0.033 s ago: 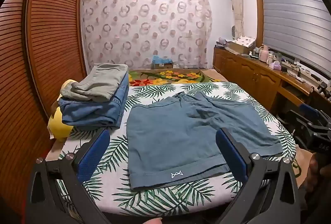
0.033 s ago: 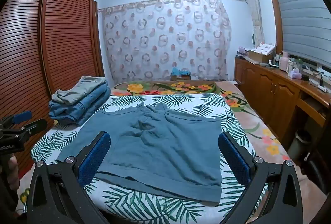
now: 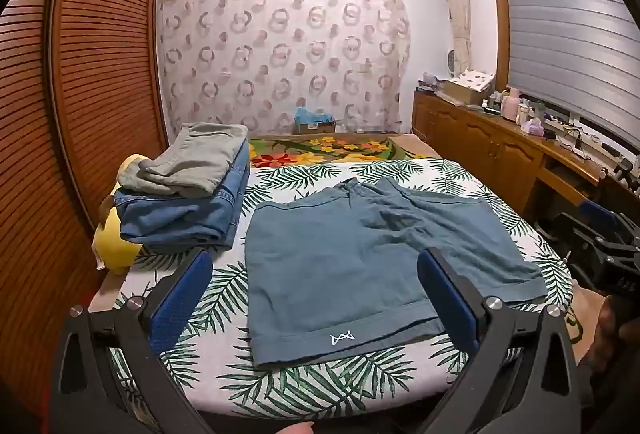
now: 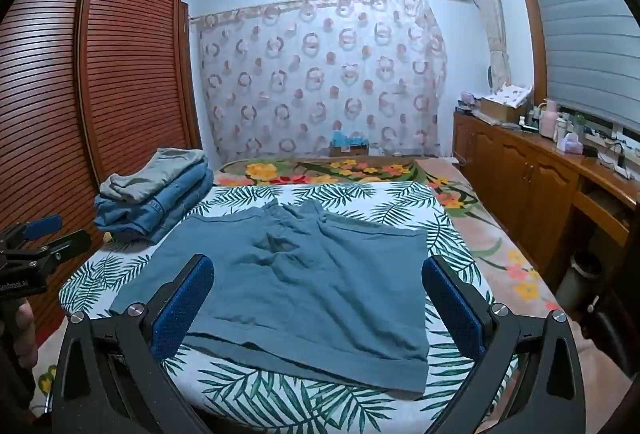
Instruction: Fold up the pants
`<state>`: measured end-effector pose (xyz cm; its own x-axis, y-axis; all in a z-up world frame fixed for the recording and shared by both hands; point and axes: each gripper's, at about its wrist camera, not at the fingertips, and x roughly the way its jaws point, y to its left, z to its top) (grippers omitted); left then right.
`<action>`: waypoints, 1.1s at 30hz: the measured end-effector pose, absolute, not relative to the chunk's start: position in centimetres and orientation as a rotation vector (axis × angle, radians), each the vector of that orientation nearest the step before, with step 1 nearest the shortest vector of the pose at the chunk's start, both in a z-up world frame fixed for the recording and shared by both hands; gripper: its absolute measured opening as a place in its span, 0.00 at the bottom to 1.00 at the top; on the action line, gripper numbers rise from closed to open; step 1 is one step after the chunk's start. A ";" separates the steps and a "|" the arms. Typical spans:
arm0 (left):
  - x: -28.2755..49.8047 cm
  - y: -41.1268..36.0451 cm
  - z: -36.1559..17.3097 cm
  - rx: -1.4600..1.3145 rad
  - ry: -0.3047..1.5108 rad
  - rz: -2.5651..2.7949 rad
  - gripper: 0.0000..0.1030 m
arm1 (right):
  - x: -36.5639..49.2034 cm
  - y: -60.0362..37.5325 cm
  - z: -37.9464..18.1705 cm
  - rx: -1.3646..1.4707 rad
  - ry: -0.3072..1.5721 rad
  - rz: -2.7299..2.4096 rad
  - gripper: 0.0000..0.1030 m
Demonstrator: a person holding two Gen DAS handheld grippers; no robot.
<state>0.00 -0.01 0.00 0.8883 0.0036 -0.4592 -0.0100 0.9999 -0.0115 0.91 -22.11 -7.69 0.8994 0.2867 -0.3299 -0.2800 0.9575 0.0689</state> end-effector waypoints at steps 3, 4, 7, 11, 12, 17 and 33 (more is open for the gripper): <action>0.0 0.1 0.0 -0.016 0.480 0.003 1.00 | 0.9 -22.1 -7.7 0.018 0.344 0.293 1.00; 0.1 0.1 0.0 -0.017 0.481 0.001 1.00 | 0.9 -22.1 -7.7 0.019 0.345 0.294 1.00; 0.0 0.0 0.0 -0.008 0.476 0.010 1.00 | 0.8 -22.1 -7.7 0.021 0.349 0.297 1.00; 0.0 -0.1 0.0 -0.008 0.477 0.009 1.00 | 0.7 -22.0 -7.2 0.021 0.346 0.293 1.00; 0.0 -0.1 0.0 -0.007 0.477 0.009 1.00 | 0.6 -22.2 -7.3 0.023 0.343 0.292 1.00; 0.0 -0.1 0.0 -0.008 0.480 0.010 1.00 | 0.7 -22.2 -7.4 0.021 0.343 0.294 1.00; 0.0 -0.1 0.0 -0.006 0.481 0.010 1.00 | 0.8 -22.2 -7.5 0.024 0.340 0.293 1.00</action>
<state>0.03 -0.07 0.01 0.8865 0.0084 -0.4626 -0.0115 0.9999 -0.0038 0.75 -22.21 -7.49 0.9010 0.2870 -0.3254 -0.2790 0.9576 0.0722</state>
